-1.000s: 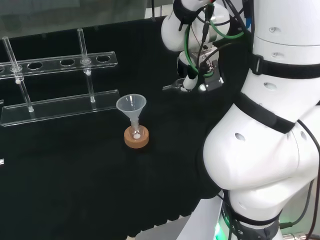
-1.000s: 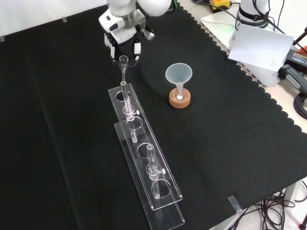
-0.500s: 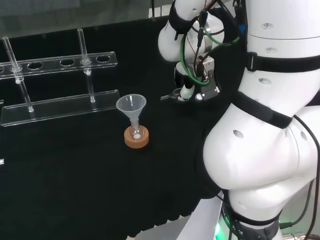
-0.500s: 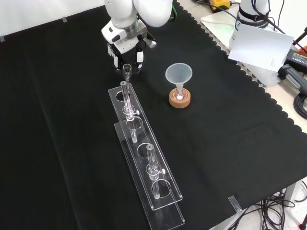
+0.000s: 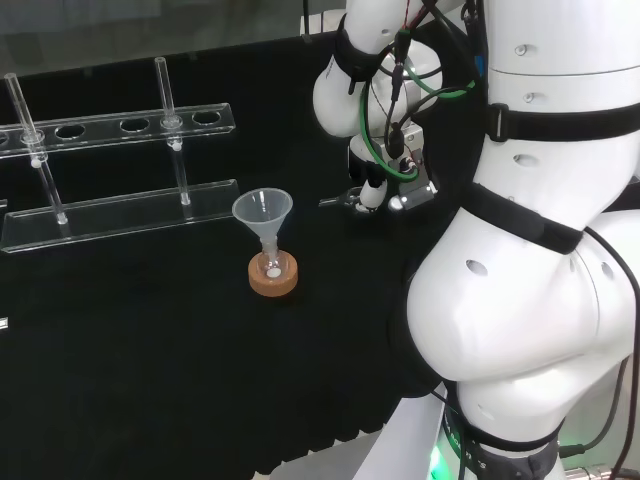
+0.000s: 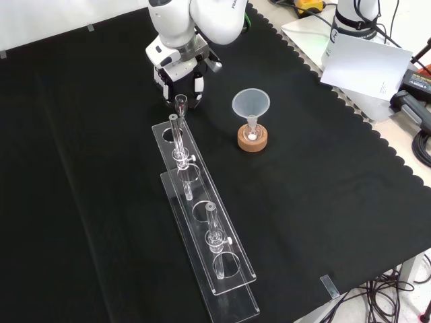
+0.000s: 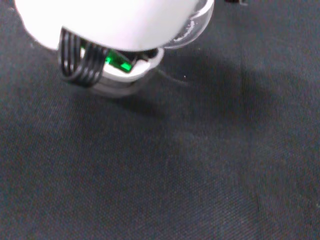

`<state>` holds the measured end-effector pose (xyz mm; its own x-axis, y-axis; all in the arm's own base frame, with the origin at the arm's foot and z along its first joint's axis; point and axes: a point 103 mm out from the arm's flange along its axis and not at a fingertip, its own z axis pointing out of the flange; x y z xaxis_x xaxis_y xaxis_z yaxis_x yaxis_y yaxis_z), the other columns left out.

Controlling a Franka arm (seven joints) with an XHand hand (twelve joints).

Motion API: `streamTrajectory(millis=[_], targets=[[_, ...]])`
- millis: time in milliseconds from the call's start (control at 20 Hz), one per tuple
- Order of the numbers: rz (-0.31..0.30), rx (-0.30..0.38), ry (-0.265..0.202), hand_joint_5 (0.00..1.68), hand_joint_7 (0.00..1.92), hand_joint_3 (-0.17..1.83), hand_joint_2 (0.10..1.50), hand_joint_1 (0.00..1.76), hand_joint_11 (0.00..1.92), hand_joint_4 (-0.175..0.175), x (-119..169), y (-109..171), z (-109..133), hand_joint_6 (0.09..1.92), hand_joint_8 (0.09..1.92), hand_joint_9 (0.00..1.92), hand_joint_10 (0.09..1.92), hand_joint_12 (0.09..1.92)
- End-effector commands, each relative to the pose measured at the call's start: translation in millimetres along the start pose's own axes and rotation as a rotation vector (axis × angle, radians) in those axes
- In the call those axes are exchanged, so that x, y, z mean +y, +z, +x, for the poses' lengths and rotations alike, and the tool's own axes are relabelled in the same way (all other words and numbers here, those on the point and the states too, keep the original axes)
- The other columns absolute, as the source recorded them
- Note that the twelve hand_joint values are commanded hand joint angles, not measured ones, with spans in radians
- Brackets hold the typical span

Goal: Put the weighing funnel back on the table.

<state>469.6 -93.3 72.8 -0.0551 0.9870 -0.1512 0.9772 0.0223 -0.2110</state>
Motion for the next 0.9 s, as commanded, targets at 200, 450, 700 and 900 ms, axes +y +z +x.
streamTrajectory(millis=[200, 450, 700, 900], targets=[[0.045, -0.074, -0.005, 0.76, 1.17, 0.88, 0.4, 0.99, 0.74, 0.026, -16, -17, 1, 0.62, 0.09, 1.05, 0.09, 1.15], [0.056, -0.085, 0.005, 0.56, 0.96, 0.83, 0.38, 0.9, 0.53, 0.028, -25, -21, 4, 0.4, 0.09, 0.9, 0.09, 1.27], [0.036, -0.078, 0.01, 0.51, 0.86, 0.79, 0.38, 0.85, 0.47, 0.018, -36, -37, 1, 0.24, 0.09, 0.84, 0.09, 1.3], [0.015, -0.071, 0.016, 0.46, 0.74, 0.72, 0.39, 0.79, 0.32, 0.015, -42, -52, -1, 0.11, 0.09, 0.74, 0.09, 1.34]])
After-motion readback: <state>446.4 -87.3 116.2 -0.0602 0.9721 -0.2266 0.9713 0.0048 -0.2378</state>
